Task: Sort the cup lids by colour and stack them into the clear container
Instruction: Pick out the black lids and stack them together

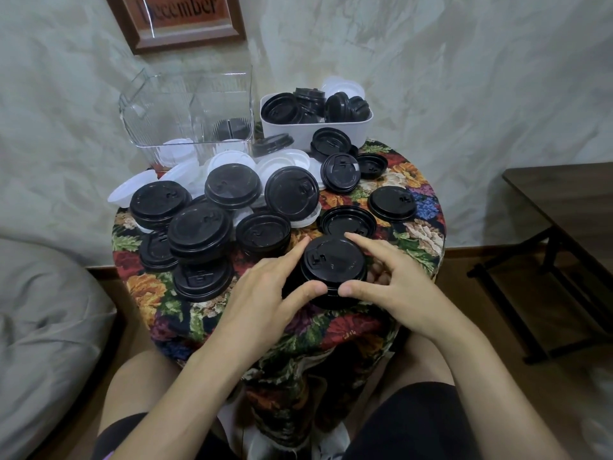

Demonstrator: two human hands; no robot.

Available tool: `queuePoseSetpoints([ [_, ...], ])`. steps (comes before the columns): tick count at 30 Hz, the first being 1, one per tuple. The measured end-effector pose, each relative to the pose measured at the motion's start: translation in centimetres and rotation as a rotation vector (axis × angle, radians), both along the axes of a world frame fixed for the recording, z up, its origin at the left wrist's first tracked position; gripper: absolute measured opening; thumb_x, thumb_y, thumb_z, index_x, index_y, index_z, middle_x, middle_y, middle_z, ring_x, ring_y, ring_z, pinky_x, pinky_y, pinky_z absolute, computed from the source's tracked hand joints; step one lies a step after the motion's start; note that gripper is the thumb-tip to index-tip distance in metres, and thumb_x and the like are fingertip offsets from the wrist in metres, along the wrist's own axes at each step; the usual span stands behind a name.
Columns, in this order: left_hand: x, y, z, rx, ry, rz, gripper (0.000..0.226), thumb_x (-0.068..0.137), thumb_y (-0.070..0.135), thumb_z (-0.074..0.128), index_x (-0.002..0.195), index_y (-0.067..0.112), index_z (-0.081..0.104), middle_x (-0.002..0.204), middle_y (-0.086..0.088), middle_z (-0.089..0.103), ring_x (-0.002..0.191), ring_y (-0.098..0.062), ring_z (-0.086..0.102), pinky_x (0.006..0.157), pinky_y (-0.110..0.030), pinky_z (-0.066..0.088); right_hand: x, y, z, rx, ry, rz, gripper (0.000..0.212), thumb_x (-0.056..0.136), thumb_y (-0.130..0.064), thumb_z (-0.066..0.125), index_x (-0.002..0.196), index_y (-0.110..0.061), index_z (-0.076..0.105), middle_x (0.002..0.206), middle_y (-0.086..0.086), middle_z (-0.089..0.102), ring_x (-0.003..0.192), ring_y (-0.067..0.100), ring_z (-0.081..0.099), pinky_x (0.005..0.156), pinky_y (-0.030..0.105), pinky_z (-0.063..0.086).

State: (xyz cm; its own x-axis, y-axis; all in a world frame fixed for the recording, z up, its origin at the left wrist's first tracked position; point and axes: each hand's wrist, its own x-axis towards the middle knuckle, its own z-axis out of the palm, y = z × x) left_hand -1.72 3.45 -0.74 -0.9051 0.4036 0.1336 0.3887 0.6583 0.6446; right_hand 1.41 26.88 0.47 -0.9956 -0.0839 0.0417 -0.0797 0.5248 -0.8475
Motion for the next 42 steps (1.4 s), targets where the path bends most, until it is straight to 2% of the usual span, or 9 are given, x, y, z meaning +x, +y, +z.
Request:
queuePoseSetpoints([
  [8, 0.3, -0.1, -0.3, 0.048, 0.009, -0.002, 0.081, 0.086, 0.085, 0.039, 0.158, 0.049, 0.027, 0.141, 0.025, 0.053, 0.130, 0.001, 0.043, 0.100, -0.026, 0.036, -0.1, 0.1, -0.5, -0.099, -0.008, 0.042, 0.095, 0.063, -0.077, 0.079, 0.147, -0.051, 0.045, 0.141, -0.022, 0.056, 0.130, 0.000, 0.054, 0.112, 0.036, 0.046],
  [13, 0.5, 0.2, 0.3, 0.089, -0.004, 0.024, 0.078, 0.080, 0.082, 0.047, 0.152, 0.053, 0.035, 0.126, 0.029, 0.053, 0.124, 0.002, 0.045, 0.094, -0.023, 0.035, -0.9, 1.6, 0.3, -0.096, 0.046, -0.027, 0.053, 0.079, -0.065, 0.074, 0.130, -0.060, 0.059, 0.121, -0.023, 0.069, 0.094, 0.029, 0.070, 0.077, 0.038, 0.060],
  [19, 0.5, 0.1, 0.4, 0.058, 0.009, 0.033, 0.077, 0.080, 0.081, 0.046, 0.151, 0.053, 0.034, 0.113, 0.042, 0.043, 0.117, 0.007, 0.041, 0.090, -0.015, 0.032, -3.2, 2.0, 1.0, 0.518, 0.135, -0.178, 0.040, 0.098, -0.039, 0.066, 0.136, -0.048, 0.059, 0.110, -0.015, 0.049, 0.084, 0.008, 0.052, 0.069, 0.022, 0.035],
  [23, 0.4, 0.0, 0.4, 0.062, 0.005, 0.028, 0.077, 0.082, 0.081, 0.046, 0.152, 0.052, 0.035, 0.120, 0.037, 0.046, 0.122, 0.004, 0.043, 0.092, -0.023, 0.034, -3.4, 1.5, 1.0, 0.585, 0.163, -0.177, 0.022, 0.099, -0.038, 0.065, 0.119, -0.039, 0.073, 0.118, -0.012, 0.046, 0.090, 0.009, 0.050, 0.074, 0.027, 0.035],
  [28, 0.4, 0.0, 0.1, 0.060, -0.002, 0.032, 0.077, 0.082, 0.083, 0.046, 0.152, 0.052, 0.034, 0.123, 0.034, 0.049, 0.122, 0.003, 0.045, 0.093, -0.025, 0.035, -3.4, 1.8, 0.7, 0.339, 0.247, -0.275, 0.007, 0.096, -0.035, 0.070, 0.097, -0.037, 0.077, 0.110, -0.015, 0.051, 0.087, 0.005, 0.051, 0.074, 0.006, 0.035],
  [31, 0.3, 0.0, -0.1, 0.056, -0.009, 0.035, 0.077, 0.083, 0.087, 0.044, 0.151, 0.053, 0.033, 0.124, 0.030, 0.052, 0.122, 0.002, 0.045, 0.092, -0.025, 0.035, -3.2, 2.0, 1.0, 0.205, 0.285, -0.294, 0.006, 0.096, -0.036, 0.068, 0.096, -0.041, 0.072, 0.108, -0.019, 0.058, 0.092, 0.004, 0.058, 0.080, 0.020, 0.043],
  [35, 0.4, 0.0, 0.1, 0.059, -0.018, 0.041, 0.076, 0.084, 0.085, 0.044, 0.152, 0.054, 0.032, 0.125, 0.027, 0.053, 0.124, 0.000, 0.045, 0.094, -0.026, 0.034, -2.8, 2.2, 1.8, 0.200, 0.329, -0.383, 0.015, 0.101, -0.042, 0.060, 0.089, -0.032, 0.065, 0.075, -0.011, 0.067, 0.065, 0.010, 0.057, 0.063, 0.037, 0.047],
  [40, 0.6, 0.0, 0.4, 0.061, -0.030, 0.043, 0.079, 0.081, 0.081, 0.047, 0.152, 0.053, 0.033, 0.123, 0.027, 0.051, 0.124, 0.000, 0.044, 0.094, -0.025, 0.033, -1.4, 1.7, 3.9, -0.598, 0.054, -0.205, 0.024, 0.105, -0.023, 0.053, 0.088, -0.012, 0.065, 0.073, -0.001, 0.062, 0.056, 0.010, 0.046, 0.046, 0.022, 0.033],
  [42, 0.5, 0.0, 0.4, 0.059, -0.034, 0.047, 0.079, 0.079, 0.082, 0.046, 0.152, 0.054, 0.033, 0.120, 0.026, 0.051, 0.122, 0.001, 0.044, 0.094, -0.025, 0.033, -0.8, 1.3, 4.1, -0.715, -0.134, -0.089, 0.022, 0.104, -0.022, 0.052, 0.095, -0.011, 0.068, 0.076, 0.001, 0.059, 0.059, 0.009, 0.047, 0.044, 0.019, 0.033],
])
